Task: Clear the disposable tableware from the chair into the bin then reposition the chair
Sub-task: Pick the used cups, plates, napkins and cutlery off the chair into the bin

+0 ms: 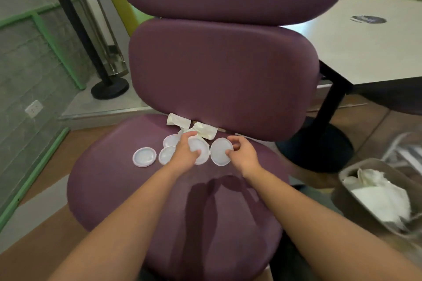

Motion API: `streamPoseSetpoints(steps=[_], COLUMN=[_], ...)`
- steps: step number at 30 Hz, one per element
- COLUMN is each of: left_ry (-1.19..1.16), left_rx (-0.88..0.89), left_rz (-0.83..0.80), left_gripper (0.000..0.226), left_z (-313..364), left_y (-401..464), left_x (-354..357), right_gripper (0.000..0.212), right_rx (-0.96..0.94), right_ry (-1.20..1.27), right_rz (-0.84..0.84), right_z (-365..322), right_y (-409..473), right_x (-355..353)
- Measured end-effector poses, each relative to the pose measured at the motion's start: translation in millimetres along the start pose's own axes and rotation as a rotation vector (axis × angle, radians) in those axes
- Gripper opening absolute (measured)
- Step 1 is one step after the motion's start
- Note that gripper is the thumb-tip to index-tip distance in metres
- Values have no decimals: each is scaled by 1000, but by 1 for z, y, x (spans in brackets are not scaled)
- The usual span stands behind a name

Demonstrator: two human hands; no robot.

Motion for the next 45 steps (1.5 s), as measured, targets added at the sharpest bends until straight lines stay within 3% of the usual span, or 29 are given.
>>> streamPoseSetpoints(steps=[8, 13, 24, 30, 34, 40, 45], left_ry=[27, 92, 136, 100, 59, -11, -57], left_rx=[121, 155, 242, 188, 168, 156, 134], left_rz=[-155, -158, -310, -396, -432, -500, -536], left_gripper=[32, 24, 34, 34, 36, 35, 36], left_z=[69, 107, 159, 159, 154, 161, 167], left_y=[-22, -33, -51, -52, -57, -62, -59], left_x=[98, 154, 276, 328, 355, 387, 408], right_gripper=[34, 30, 32, 30, 40, 34, 28], right_rx=[38, 96, 258, 391, 593, 415, 397], right_ry=[54, 57, 42, -28, -204, 53, 51], right_rz=[280, 430, 621, 655, 556, 458, 542], right_z=[27, 55, 134, 174, 198, 195, 201], right_y=[-34, -50, -82, -82, -89, -81, -73], right_x=[-125, -185, -300, -329, -331, -321, -337])
Point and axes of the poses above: each hand's wrist, its own y-axis towards the middle knuckle, its own x-axis out of the palm, z = x × y, the point moved 4 cm from there along y, towards the middle knuckle, and after that the axes turned 9 degrees about -x, right-handed, at the moved point
